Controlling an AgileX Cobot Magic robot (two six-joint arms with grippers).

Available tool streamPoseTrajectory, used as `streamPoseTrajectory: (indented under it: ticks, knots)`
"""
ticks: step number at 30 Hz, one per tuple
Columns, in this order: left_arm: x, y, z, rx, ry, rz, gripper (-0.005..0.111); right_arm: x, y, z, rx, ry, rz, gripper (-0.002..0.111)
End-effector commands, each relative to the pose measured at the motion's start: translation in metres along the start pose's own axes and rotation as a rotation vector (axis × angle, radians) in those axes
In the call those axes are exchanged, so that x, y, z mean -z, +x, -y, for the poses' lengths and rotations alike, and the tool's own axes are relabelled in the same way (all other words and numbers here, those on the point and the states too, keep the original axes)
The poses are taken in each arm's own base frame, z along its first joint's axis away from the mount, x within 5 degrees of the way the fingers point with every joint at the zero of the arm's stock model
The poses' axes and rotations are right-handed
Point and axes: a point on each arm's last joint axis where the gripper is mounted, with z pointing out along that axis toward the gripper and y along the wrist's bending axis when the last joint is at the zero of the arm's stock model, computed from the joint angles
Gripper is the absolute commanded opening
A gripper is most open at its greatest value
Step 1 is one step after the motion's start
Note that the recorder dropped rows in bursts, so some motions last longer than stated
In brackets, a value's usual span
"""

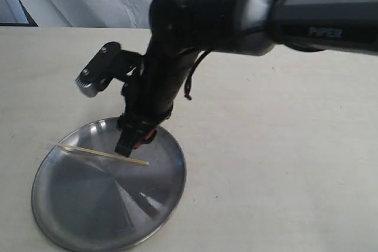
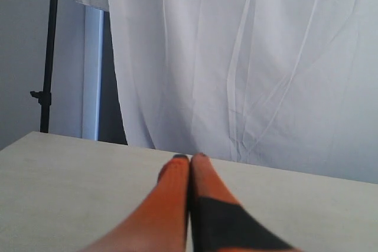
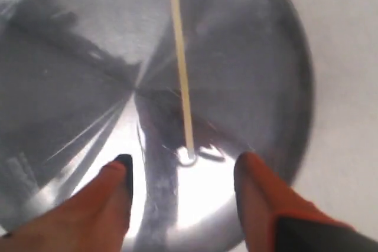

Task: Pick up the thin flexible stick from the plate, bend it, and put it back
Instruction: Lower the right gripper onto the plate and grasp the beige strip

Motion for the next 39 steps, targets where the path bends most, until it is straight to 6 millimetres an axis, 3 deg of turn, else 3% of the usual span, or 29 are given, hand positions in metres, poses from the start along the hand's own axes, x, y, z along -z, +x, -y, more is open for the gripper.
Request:
streamPoseTrajectory:
  ticks: [1, 8, 16, 20, 24, 26, 31, 36, 39]
  knots:
    - [0.0, 0.001, 0.0, 0.004, 0.0, 0.0, 0.0, -0.023, -0.018, -0.017, 0.104, -0.017, -0.01, 0.05]
    - [0.0, 0.001, 0.0, 0.004, 0.0, 0.0, 0.0, -0.06, -0.025, -0.017, 0.129, -0.004, -0.059, 0.05]
    - [0.0, 0.001, 0.0, 0.004, 0.0, 0.0, 0.0, -0.097, -0.015, -0.005, 0.077, 0.089, -0.1, 0.047]
    - [0.0, 0.001, 0.0, 0.004, -0.002, -0.001, 0.0, -0.109, -0.01, -0.006, 0.057, 0.077, -0.135, 0.03]
    - [0.0, 0.001, 0.0, 0.004, -0.002, -0.001, 0.0, -0.113, -0.004, -0.011, 0.062, 0.051, -0.192, -0.001]
    - [0.0, 0.001, 0.0, 0.004, -0.002, -0.001, 0.0, -0.113, -0.002, -0.013, 0.061, 0.039, -0.218, -0.001]
    - [0.0, 0.001, 0.0, 0.004, -0.002, -0.001, 0.0, -0.092, -0.005, -0.014, 0.073, 0.04, -0.243, -0.001]
    - [0.0, 0.001, 0.0, 0.004, -0.002, -0.001, 0.0, -0.024, -0.03, -0.017, 0.071, 0.107, -0.07, -0.001]
    - [0.0, 0.001, 0.0, 0.004, -0.002, -0.001, 0.0, -0.015, -0.031, -0.018, 0.075, 0.111, -0.058, -0.001]
